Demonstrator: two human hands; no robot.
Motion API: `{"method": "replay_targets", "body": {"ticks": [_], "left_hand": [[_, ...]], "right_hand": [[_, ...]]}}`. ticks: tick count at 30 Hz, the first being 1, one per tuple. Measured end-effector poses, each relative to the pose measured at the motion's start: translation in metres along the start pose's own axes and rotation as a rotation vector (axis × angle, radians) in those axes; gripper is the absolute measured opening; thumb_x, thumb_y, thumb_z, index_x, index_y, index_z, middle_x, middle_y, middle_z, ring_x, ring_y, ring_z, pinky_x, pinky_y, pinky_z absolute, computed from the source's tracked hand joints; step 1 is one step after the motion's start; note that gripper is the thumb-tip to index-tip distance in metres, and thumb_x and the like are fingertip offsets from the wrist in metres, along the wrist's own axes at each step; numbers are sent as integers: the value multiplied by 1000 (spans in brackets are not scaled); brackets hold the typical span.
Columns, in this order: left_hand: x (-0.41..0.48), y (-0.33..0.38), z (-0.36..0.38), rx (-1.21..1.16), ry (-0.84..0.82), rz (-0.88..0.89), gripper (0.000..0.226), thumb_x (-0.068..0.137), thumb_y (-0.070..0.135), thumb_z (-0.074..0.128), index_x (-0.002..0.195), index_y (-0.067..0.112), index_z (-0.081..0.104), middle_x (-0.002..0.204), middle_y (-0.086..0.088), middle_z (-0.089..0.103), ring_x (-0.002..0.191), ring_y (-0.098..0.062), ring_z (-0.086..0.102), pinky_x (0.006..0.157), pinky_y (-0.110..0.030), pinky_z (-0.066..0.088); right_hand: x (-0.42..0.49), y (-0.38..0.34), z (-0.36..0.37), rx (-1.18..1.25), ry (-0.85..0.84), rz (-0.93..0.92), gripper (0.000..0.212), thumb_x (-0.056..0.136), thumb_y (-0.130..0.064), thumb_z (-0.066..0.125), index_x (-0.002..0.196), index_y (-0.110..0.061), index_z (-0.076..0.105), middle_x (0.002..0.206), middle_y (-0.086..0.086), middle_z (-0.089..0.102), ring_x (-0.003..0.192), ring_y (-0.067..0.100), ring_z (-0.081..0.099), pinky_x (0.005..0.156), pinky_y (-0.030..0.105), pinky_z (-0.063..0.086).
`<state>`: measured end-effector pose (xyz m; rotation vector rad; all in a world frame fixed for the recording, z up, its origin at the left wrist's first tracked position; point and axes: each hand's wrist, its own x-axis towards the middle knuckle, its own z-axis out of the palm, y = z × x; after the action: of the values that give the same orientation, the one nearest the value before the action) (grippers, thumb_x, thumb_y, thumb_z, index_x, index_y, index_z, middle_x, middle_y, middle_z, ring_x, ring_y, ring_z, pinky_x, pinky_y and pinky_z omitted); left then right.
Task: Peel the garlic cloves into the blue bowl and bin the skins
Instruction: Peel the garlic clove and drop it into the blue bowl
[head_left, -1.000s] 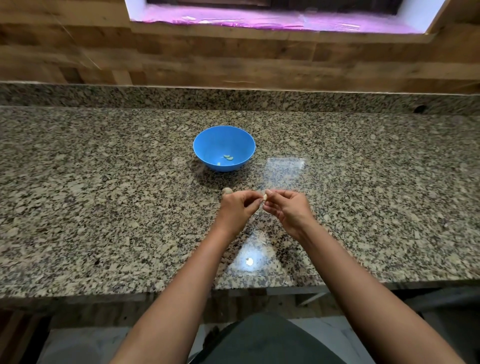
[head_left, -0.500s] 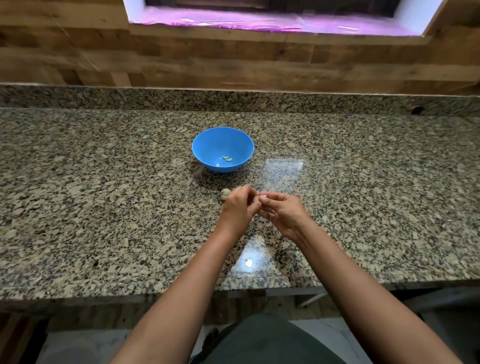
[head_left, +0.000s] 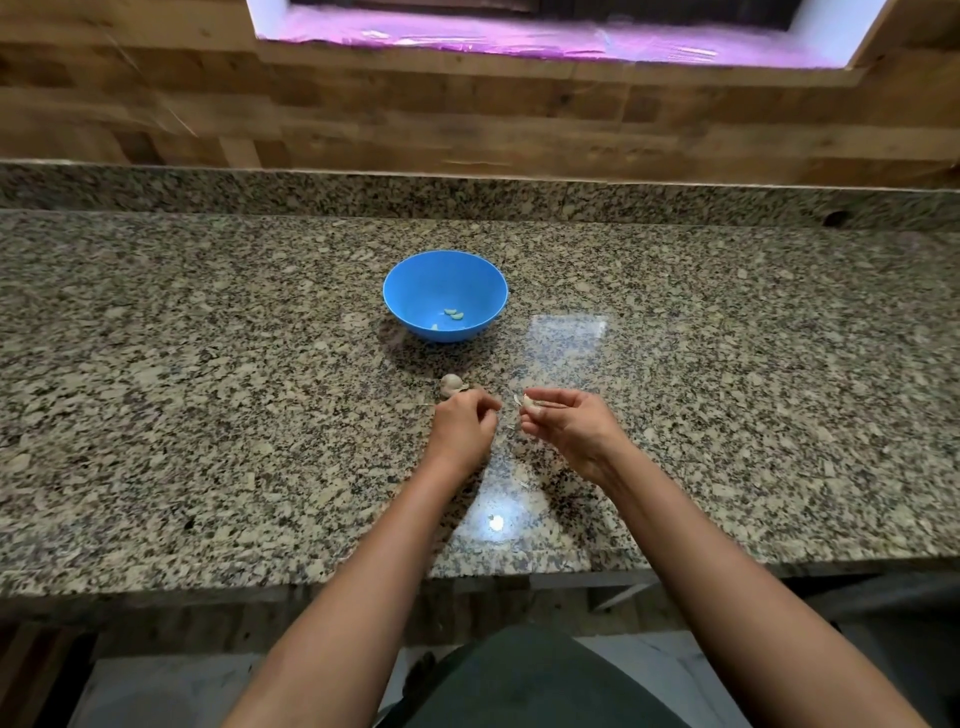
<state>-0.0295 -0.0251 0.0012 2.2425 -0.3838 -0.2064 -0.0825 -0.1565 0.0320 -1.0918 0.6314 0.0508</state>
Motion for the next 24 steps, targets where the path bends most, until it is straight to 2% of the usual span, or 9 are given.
{"method": "replay_targets", "body": {"ticks": [3,6,9,12,17,19,24], "left_hand": [[2,4,0,-203,-19,-73,13,86,22,67,92,11,65,88,-3,67,77,-14,61,72,-24,51],[5,7,-2,-339,-32,-151,14,82,18,71,82,11,59,79,-5,64,69,-16,62,64,-29,54],[5,8,-2,-528,-85,-183,7,86,7,65,90,9,61,88,-8,65,73,-15,63,66,-28,56],[3,11,-2,-674,-156,-201,16,88,7,63,103,3,64,88,-5,66,74,-10,62,61,-17,51],[3,10,-3,-833,-170,-250,13,86,4,63,97,-2,65,84,-9,67,70,-13,60,64,-20,52],[3,9,-4,-807,-173,-237,14,85,5,65,97,-3,66,81,-8,67,68,-12,60,61,-19,51],[2,12,-5,-519,-120,-83,14,84,13,69,94,4,70,78,-3,69,65,-8,61,63,-18,50]], "right_hand": [[0,0,1,-76,22,-53,9,84,12,55,90,6,59,82,19,61,67,22,62,58,24,57],[1,2,1,-141,23,-89,6,83,9,59,88,5,61,78,17,63,63,20,63,58,23,57],[1,3,0,-191,31,-128,8,83,7,60,91,6,62,76,15,64,64,19,62,59,22,57],[-1,4,2,-223,26,-155,7,84,6,59,88,3,63,77,15,65,67,20,62,63,23,56],[-2,6,1,-187,29,-193,12,82,5,63,94,4,61,83,17,65,69,21,63,66,26,57],[-1,6,1,-170,45,-225,12,83,5,62,95,4,61,85,16,66,71,21,63,67,26,57],[0,5,2,-141,32,-242,8,83,6,61,90,2,64,83,15,66,74,22,63,69,25,56]]}}
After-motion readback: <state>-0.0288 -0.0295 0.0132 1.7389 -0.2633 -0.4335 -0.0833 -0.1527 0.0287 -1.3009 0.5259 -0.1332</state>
